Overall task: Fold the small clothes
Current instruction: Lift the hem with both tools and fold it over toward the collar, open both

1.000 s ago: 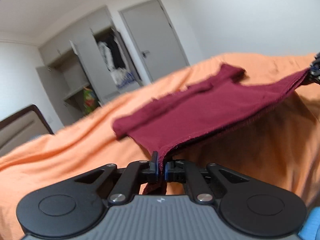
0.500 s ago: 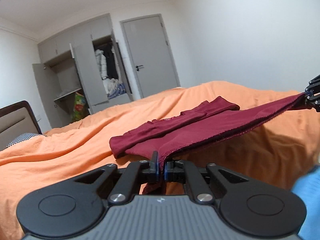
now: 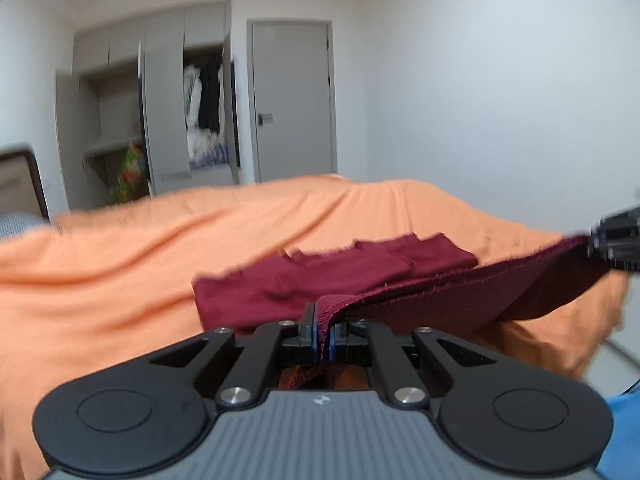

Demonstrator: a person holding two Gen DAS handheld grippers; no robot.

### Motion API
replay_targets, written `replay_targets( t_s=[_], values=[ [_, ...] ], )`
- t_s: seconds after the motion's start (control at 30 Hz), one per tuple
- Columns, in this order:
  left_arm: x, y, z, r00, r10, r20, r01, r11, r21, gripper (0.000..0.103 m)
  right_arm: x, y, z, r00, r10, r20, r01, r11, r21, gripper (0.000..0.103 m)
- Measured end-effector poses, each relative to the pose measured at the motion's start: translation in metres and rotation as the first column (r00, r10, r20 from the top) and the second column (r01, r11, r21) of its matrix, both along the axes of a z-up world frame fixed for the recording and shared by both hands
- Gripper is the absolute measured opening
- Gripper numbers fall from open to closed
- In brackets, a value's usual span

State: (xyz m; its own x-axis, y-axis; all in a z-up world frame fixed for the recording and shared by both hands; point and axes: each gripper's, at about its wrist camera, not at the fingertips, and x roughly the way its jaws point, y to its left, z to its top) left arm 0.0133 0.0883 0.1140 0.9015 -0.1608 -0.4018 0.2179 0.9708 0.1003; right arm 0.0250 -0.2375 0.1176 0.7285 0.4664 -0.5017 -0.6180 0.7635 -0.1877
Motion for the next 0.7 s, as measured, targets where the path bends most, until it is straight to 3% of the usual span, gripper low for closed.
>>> replay_targets(
  t_s=[0.07, 0.17, 0.27, 0.47, 0.7],
  values=[
    [0.019, -0.012, 0.002, 0.999, 0.016, 0.051, -0.018, 0.998, 0.054, 0.004, 0.025, -0.001, -0.002, 0.996, -0.083, 0.044, 0.081, 0.996, 0.044, 0.005],
    [0.055, -0.016, 0.014, 0.996, 0.022, 0.085, -0.026, 0.998, 0.054, 0.005, 0.062, 0.002, -0.005, 0.982, -0.164, 0.092, 0.152, 0.980, 0.125, 0.005],
    [0.101, -0.009, 0.025, 0.995, 0.042, 0.085, -0.045, 0.998, 0.041, 0.005, 0.099, 0.019, -0.002, 0.960, -0.190, 0.206, 0.181, 0.982, 0.062, 0.005],
    [0.206, 0.020, 0.024, 0.997, 0.065, -0.041, -0.066, 0.997, -0.033, 0.005, 0.196, 0.037, 0.010, 0.957, -0.153, 0.246, 0.156, 0.988, 0.007, 0.005],
    [0.302, 0.046, -0.002, 0.963, 0.150, -0.224, -0.172, 0.981, -0.085, 0.005, 0.309, 0.046, -0.012, 0.982, -0.145, 0.119, 0.150, 0.988, -0.041, 0.005]
  ],
)
